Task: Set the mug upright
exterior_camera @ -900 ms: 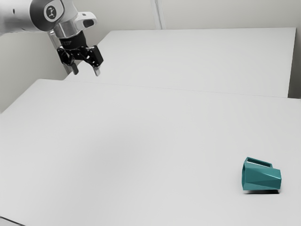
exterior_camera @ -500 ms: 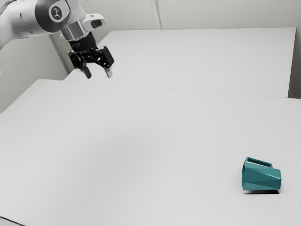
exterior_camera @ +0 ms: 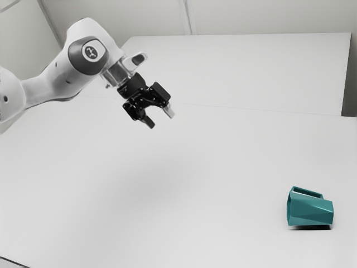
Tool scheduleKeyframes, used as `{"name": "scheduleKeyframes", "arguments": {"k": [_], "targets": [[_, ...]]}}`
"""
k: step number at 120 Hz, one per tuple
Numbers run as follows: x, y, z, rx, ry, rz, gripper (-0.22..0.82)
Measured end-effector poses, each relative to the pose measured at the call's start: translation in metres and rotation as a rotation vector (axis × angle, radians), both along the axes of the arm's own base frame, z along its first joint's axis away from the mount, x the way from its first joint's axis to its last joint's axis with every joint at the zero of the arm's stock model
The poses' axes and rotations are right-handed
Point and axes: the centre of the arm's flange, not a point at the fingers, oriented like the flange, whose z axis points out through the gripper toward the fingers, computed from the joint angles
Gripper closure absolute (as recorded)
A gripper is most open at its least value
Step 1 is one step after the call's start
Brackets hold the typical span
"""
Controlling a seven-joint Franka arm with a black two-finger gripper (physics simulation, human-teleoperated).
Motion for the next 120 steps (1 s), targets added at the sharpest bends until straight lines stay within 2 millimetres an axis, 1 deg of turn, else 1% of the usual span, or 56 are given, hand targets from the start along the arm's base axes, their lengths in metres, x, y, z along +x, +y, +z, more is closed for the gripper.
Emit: {"name": "scheduleKeyframes", "arguments": {"k": [24,48,63,87,96,120], "targets": [[-0.01,-0.035,-0.04,-0.113,0.0,-0.027,0.02],[-0.023,-0.083,-0.076,-0.172,-0.002,-0.083,0.02],[-0.029,-0.112,-0.091,-0.2,-0.007,-0.119,0.02],[-0.029,-0.137,-0.12,-0.235,-0.007,-0.137,0.02],[-0.029,-0.146,-0.127,-0.254,-0.007,-0.141,0.02],[-0.036,-0.179,-0.151,-0.324,-0.008,-0.142,0.02]]}}
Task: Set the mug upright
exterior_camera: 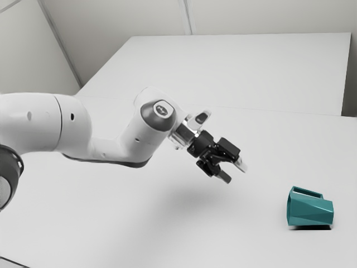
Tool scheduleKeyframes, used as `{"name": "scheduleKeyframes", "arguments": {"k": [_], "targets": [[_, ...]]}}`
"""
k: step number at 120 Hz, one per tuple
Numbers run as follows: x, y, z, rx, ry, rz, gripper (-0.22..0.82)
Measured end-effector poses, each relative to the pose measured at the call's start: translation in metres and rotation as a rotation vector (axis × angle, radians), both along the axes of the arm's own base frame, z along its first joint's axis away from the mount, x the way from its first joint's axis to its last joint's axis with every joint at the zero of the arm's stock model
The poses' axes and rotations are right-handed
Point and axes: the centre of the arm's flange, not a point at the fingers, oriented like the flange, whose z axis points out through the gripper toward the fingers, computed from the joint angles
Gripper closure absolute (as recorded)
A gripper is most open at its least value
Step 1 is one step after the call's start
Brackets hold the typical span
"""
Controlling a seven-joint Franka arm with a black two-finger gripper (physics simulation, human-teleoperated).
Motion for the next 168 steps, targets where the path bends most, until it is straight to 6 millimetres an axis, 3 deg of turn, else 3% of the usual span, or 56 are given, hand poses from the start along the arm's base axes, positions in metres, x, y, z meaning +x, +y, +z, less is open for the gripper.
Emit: {"name": "scheduleKeyframes", "arguments": {"k": [65,88,154,168], "targets": [[-0.001,-0.067,-0.05,-0.138,-0.05,-0.01,0.02],[-0.008,-0.08,-0.064,-0.153,-0.061,-0.033,0.02],[-0.015,-0.129,-0.066,-0.213,-0.13,-0.11,0.02],[-0.015,-0.135,-0.075,-0.235,-0.126,-0.099,0.02]]}}
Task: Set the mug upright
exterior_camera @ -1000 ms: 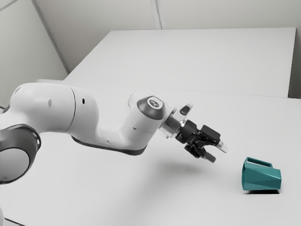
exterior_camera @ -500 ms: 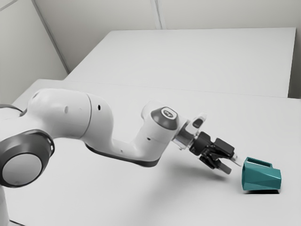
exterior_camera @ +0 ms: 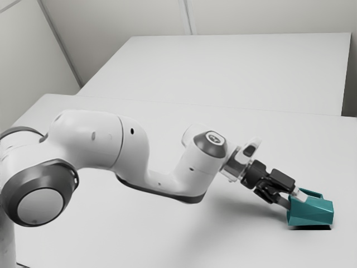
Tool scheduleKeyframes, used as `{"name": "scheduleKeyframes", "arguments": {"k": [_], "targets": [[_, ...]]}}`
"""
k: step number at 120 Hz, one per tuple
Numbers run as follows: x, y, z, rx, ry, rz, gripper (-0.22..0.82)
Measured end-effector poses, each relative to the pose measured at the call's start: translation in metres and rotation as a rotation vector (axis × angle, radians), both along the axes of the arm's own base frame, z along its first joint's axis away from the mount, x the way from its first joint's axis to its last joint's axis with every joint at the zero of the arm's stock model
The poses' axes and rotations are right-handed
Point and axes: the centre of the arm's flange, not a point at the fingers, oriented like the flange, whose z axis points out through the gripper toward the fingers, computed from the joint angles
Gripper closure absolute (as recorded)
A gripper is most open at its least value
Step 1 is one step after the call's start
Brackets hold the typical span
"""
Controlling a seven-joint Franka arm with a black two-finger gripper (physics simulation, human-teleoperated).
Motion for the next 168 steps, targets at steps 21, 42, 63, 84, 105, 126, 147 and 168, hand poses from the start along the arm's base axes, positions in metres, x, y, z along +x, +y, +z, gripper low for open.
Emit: {"name": "scheduleKeyframes", "arguments": {"k": [21,42,63,84,105,126,147,168], "targets": [[-0.002,-0.007,-0.013,-0.021,0.004,0.004,0.02],[-0.003,-0.014,-0.017,-0.035,-0.012,-0.006,0.02],[-0.004,-0.016,-0.017,-0.042,-0.025,-0.011,0.15],[-0.005,-0.017,-0.017,-0.048,-0.035,-0.014,0.36],[-0.006,-0.02,-0.017,-0.051,-0.044,-0.02,0.58],[-0.006,-0.021,-0.01,-0.057,-0.06,-0.023,0.71],[-0.007,-0.024,0.018,-0.07,-0.105,-0.028,0.76],[0.0,-0.011,0.073,-0.031,-0.216,-0.067,0.77]]}}
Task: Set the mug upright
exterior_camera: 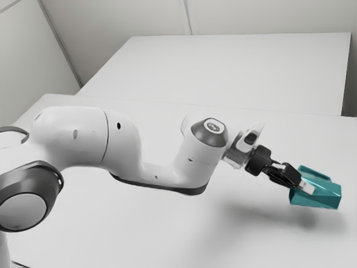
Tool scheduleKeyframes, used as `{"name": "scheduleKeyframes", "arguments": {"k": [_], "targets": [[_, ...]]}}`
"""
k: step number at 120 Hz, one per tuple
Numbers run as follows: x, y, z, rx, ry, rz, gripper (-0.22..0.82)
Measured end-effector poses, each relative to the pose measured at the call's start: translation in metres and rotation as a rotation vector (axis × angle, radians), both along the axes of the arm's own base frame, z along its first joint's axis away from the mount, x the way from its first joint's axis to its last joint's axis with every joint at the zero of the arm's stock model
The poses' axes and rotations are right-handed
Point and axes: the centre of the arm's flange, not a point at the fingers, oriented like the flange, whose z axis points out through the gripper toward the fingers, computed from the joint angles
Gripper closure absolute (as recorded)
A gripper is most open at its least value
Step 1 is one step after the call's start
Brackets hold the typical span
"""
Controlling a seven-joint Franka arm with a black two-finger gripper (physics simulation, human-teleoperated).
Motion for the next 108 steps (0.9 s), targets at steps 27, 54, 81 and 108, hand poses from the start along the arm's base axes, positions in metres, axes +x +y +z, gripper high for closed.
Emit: {"name": "scheduleKeyframes", "arguments": {"k": [27,54,81,108], "targets": [[0.021,0.054,0.047,0.224,-0.138,-0.061,0.78],[0.025,0.11,0.074,0.514,-0.2,-0.096,0.78],[0.027,0.167,0.092,0.774,-0.19,-0.077,0.78],[0.024,0.218,0.094,0.979,-0.144,-0.033,0.78]]}}
